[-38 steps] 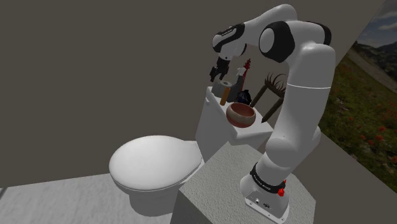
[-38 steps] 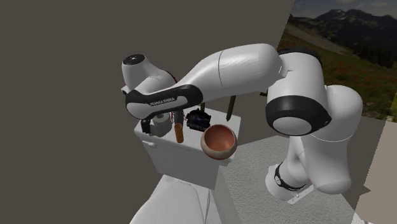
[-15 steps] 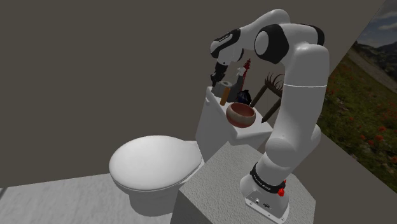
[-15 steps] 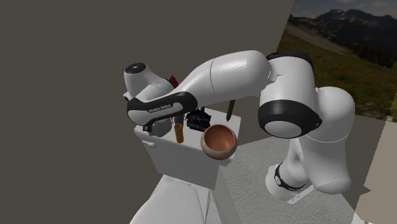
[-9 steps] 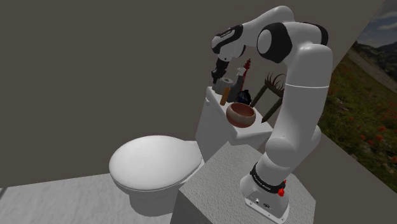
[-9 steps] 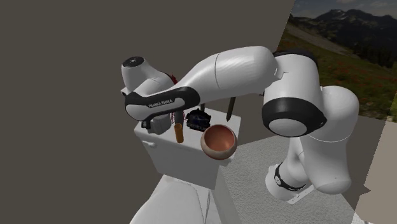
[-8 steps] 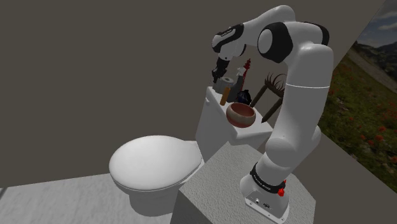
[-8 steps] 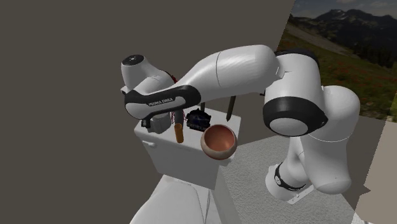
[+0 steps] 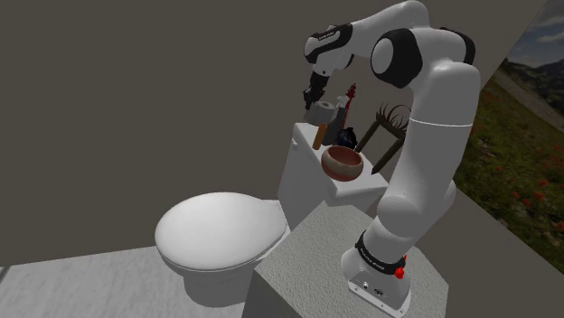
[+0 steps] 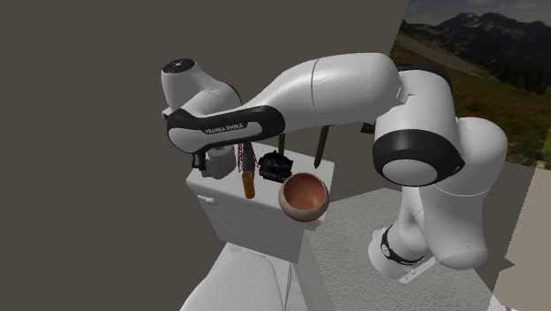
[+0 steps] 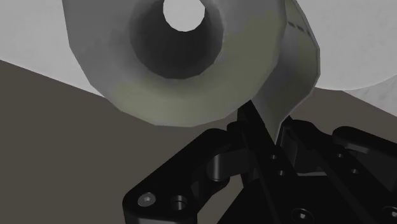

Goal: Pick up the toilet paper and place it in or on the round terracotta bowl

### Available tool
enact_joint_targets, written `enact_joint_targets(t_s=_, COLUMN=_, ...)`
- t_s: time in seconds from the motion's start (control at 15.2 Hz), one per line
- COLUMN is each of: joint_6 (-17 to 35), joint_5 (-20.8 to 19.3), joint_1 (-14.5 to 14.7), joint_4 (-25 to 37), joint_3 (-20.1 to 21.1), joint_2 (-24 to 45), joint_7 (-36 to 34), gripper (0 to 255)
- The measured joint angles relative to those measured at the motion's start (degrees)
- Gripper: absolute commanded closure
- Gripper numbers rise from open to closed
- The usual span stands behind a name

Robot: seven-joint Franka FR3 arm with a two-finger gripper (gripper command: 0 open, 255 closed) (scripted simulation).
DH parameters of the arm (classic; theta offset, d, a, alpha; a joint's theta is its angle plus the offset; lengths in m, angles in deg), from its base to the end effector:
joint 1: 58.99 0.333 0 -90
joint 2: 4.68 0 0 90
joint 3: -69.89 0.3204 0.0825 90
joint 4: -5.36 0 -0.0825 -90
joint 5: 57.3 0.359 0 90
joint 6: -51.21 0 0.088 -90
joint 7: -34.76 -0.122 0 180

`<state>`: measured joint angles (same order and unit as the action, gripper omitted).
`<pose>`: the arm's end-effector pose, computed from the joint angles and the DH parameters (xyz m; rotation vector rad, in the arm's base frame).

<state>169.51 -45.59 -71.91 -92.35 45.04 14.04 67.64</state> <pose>0.5205 -0.3548 0.4215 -3.1288 0.2382 -0.1288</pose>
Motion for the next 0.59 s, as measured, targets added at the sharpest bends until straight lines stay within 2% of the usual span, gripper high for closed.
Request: enact_joint_targets(t_s=0.59, joint_6=-6.1, joint_5=-1.2, joint_1=0.1, joint_4=4.5, joint_3=-0.4, joint_2=-1.8, joint_7=-1.0, gripper=255)
